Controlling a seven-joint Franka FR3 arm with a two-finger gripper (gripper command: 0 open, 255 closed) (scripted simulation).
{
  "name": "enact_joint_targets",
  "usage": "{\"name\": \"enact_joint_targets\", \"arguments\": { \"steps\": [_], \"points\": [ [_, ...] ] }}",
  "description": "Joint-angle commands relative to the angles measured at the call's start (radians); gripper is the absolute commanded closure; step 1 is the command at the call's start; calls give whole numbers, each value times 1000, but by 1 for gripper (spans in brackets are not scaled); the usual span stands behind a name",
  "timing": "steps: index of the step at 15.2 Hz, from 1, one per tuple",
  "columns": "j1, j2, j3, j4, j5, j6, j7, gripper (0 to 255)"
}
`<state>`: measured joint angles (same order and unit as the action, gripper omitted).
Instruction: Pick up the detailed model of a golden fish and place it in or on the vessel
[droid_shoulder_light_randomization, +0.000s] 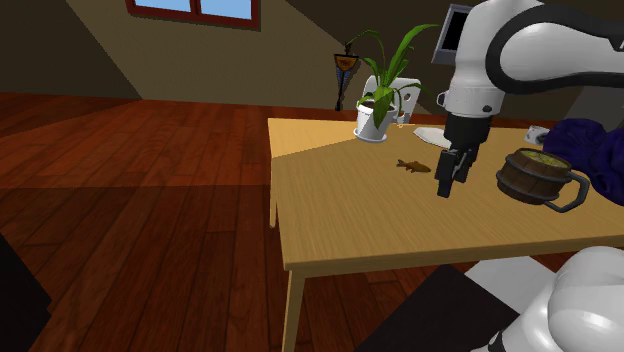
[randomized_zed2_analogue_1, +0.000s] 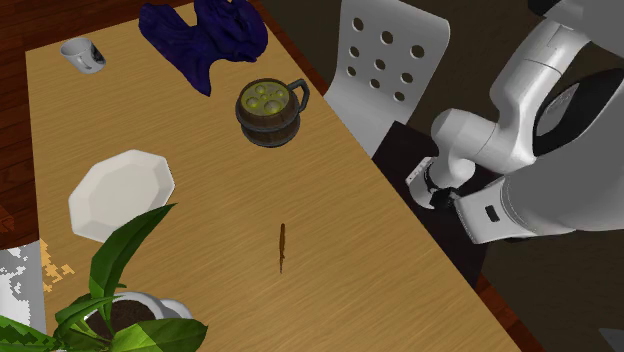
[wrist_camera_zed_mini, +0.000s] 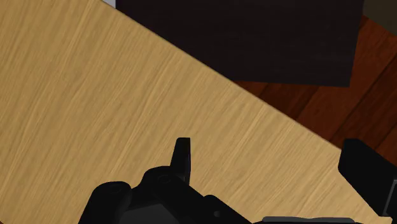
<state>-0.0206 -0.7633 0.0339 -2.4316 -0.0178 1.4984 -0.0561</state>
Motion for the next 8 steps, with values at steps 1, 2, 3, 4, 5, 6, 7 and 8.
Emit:
{"name": "enact_joint_targets", "arguments": {
  "steps": [1, 2, 3, 4, 5, 6, 7, 8],
  "points": [
    [0, 0, 0, 0, 0, 0, 0, 0],
    [-5, 14, -24, -1, -16, 20, -35, 0],
    [-9, 30, -49, 0, -31, 40, -69, 0],
    [-14, 48, -73, 3, -45, 60, -103, 0],
    [-17, 67, -97, 7, -57, 81, -137, 0],
    [-21, 88, -121, 12, -69, 101, -170, 0],
    [-24, 111, -144, 20, -79, 122, -204, 0],
    [-27, 136, -168, 28, -88, 142, -238, 0]
  ]
}}
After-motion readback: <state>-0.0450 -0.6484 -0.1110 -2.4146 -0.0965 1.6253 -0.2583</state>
